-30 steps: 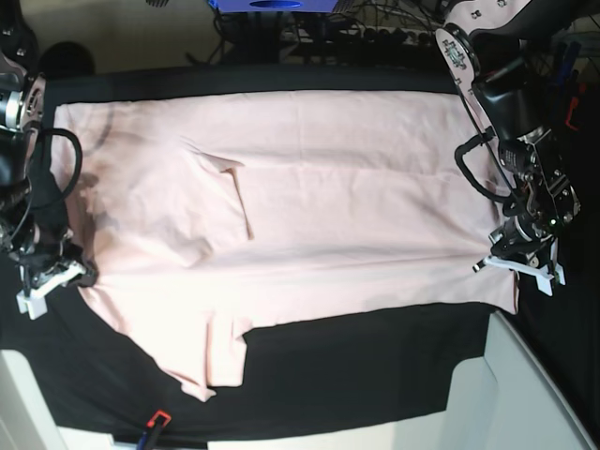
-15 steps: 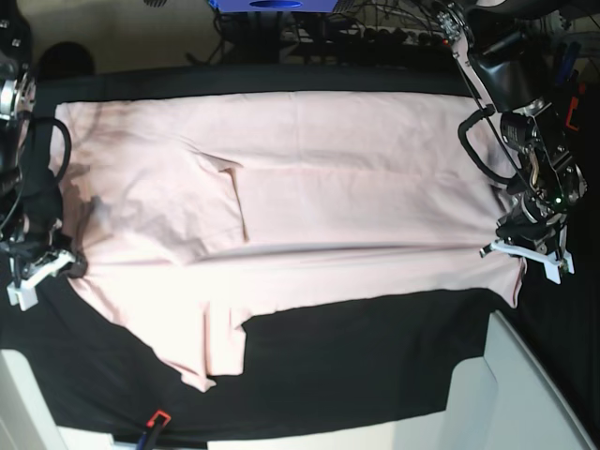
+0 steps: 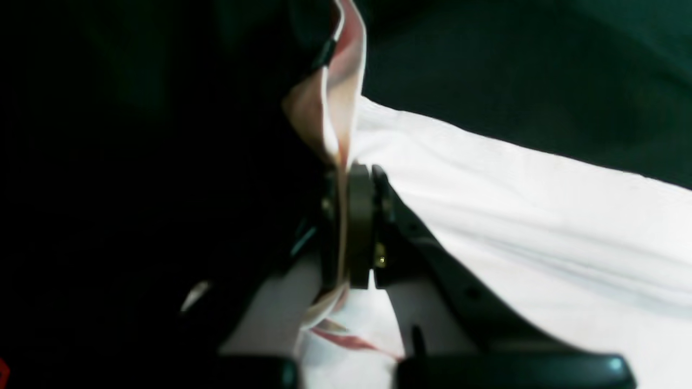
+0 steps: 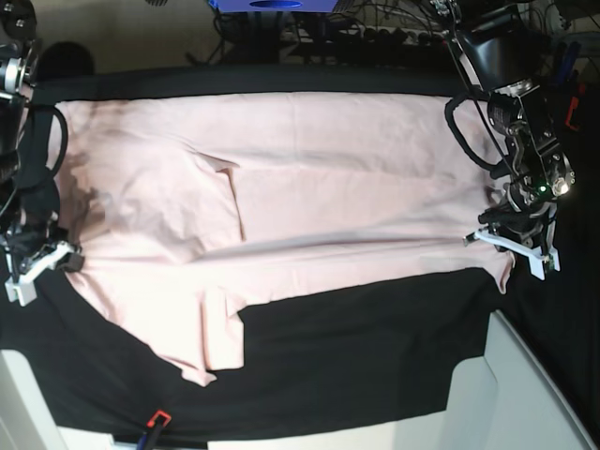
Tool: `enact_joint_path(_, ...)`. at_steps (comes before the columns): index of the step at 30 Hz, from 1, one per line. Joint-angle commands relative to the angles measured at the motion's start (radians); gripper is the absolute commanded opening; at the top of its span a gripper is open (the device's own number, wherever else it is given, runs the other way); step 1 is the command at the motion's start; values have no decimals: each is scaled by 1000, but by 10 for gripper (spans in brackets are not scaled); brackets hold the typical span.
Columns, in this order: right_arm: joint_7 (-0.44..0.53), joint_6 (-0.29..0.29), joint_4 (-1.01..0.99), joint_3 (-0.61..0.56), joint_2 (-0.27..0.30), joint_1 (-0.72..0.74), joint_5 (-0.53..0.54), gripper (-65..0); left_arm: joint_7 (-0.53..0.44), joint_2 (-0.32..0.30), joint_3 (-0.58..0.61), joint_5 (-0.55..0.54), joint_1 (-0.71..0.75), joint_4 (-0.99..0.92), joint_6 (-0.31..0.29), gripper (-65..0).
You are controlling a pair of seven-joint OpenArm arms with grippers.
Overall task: Fold the T-shirt properly
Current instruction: 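Drag the held mid-sides toward the robot, folding the shirt over itself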
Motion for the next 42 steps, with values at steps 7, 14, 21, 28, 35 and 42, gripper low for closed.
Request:
enact_joint_path(7,20,6,19,7,27,2,14,-650,-27,-19,-5,1,11,50,4,-650)
enact_joint_path(14,18,6,19,7,30,-9,14,-650,-22,-20,-46,1,24,101,4,-650)
enact_joint_path(21,17,6,39,47,31,-38,14,-650,-27,-20,-46,7,66,102,4,-650)
enact_joint_path(28,-101,6,165,147,25,-107,12,-650,-27,-22,-46,9,93,108,4,-650)
enact_joint_path(35,-177,6,219,225,-3,-177,12,-650,-25,-36,-46,10,155,113,4,-650)
enact_joint_path(42,-181,6,297,231,-29,-248,12,-650,-24,-48,-46,10,224,170,4,-650)
